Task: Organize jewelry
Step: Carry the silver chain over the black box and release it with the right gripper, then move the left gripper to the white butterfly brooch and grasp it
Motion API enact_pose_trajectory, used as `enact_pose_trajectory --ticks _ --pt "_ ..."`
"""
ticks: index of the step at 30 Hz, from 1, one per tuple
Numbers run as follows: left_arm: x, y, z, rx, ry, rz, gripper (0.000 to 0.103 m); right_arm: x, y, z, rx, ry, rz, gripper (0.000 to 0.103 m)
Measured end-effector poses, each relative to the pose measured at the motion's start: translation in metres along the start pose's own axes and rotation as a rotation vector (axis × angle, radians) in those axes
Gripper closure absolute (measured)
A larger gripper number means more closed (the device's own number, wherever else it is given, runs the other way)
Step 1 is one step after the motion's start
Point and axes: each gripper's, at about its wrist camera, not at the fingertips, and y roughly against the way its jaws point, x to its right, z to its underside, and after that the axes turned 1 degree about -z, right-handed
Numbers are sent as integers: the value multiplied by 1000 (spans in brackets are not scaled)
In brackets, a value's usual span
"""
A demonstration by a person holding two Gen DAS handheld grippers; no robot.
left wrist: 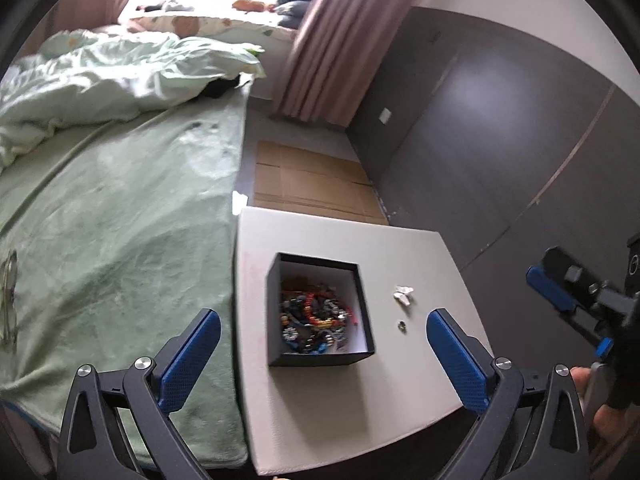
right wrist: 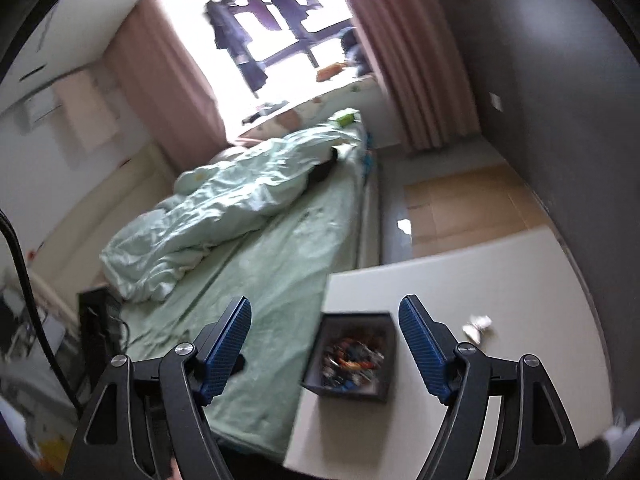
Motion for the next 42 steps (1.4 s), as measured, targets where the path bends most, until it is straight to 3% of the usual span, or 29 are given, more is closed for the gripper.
enact_pose_trajectory --ticks 3,5,11,14,30,37,42 --pt "18 -5 0 11 -25 -6 0 17 8 5 8 -42 33 24" --pt "28 -9 1 9 -40 -2 0 29 14 9 13 -82 43 16" --pt "66 -22 6 0 -97 1 0 64 23 18 -8 -113 87 15" --pt "83 -32 8 -11 -125 2 1 80 25 25 -35 -116 86 9" --pt "160 -90 34 -126 -218 19 19 175 55 59 -36 -191 81 8" --pt "182 -123 42 -197 -237 7 33 212 57 74 -41 -228 52 9" --pt "186 -150 45 -240 -251 -23 37 232 53 79 -46 -270 20 18"
